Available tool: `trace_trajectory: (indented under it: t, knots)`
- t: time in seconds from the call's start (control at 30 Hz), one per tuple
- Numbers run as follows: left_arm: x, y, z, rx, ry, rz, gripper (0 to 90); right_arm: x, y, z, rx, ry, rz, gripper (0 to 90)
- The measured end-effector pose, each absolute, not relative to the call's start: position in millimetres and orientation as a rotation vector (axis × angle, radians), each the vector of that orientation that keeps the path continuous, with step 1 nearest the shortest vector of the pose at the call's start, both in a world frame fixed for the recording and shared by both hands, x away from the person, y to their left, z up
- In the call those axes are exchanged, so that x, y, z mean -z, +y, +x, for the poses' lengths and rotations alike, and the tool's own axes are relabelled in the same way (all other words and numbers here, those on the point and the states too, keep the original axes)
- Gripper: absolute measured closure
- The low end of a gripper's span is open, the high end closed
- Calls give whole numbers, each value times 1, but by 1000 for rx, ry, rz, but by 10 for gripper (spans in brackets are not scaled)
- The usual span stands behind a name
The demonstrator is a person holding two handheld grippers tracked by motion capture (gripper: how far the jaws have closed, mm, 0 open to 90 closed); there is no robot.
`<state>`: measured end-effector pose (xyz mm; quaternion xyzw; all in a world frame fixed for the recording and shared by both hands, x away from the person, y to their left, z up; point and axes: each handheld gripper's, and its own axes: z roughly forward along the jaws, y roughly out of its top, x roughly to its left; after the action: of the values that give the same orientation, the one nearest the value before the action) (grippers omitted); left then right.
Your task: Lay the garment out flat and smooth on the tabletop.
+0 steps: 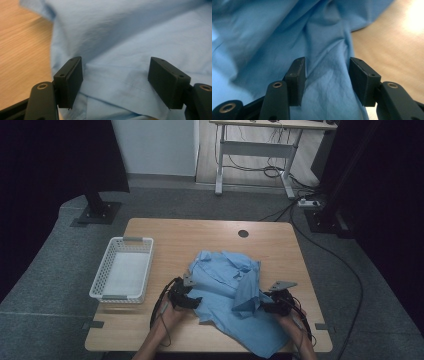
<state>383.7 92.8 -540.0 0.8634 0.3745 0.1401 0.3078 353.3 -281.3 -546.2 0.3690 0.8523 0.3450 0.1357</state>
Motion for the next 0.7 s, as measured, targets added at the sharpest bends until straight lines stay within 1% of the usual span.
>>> trace_trajectory:
  t: [0.17, 0.27, 0.3, 0.33, 0.5, 0.57, 0.6, 0.63, 0.7]
  knots:
    - [537, 103, 412, -367, 1039, 2293, 275, 544, -270, 325, -999, 2566, 989, 474]
    - [536, 105, 423, -353, 1038, 2311, 277, 540, -268, 317, -1011, 2581, 969, 476]
    - [534, 105, 424, -344, 1039, 2319, 292, 537, -269, 316, -1020, 2568, 972, 474]
    - [533, 105, 423, -343, 1036, 2322, 314, 532, -271, 316, -1026, 2546, 972, 467]
    - [527, 102, 403, -356, 984, 2299, 300, 500, -284, 318, -1111, 2475, 1012, 430]
    - [527, 101, 398, -361, 976, 2291, 296, 493, -285, 319, -1146, 2462, 1026, 418]
    - [527, 101, 393, -363, 966, 2287, 293, 480, -279, 319, -1194, 2444, 997, 397]
    - [527, 101, 393, -363, 966, 2287, 291, 480, -279, 319, -1194, 2444, 997, 397]
    - [531, 100, 389, -363, 958, 2285, 288, 465, -265, 320, -1258, 2439, 932, 365]
